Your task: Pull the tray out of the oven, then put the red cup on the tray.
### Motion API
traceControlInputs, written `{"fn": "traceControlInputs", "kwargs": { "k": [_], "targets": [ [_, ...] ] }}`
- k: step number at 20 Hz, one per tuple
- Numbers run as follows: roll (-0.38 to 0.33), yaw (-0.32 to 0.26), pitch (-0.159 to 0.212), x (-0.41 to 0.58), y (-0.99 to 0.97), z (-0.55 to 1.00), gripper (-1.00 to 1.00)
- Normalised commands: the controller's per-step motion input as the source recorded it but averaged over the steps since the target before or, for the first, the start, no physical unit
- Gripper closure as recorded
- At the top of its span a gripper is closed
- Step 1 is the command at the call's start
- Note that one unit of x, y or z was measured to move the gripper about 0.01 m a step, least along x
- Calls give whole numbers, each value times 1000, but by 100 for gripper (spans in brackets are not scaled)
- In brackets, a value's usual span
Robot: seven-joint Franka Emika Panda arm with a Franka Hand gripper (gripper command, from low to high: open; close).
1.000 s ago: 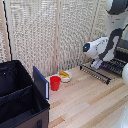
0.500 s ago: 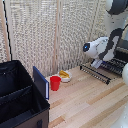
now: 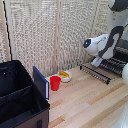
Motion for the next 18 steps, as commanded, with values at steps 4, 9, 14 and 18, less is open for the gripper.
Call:
{"fn": "traceControlInputs", "kwargs": {
  "k": [4, 9, 14, 18],
  "targets": [
    [121, -167, 0, 0, 615, 16, 100],
    [30, -160, -21, 0, 719, -7, 100],
    [0, -152, -43, -3, 773, -43, 100],
    [0, -42, -6, -9, 257, -10, -100]
  ]
}}
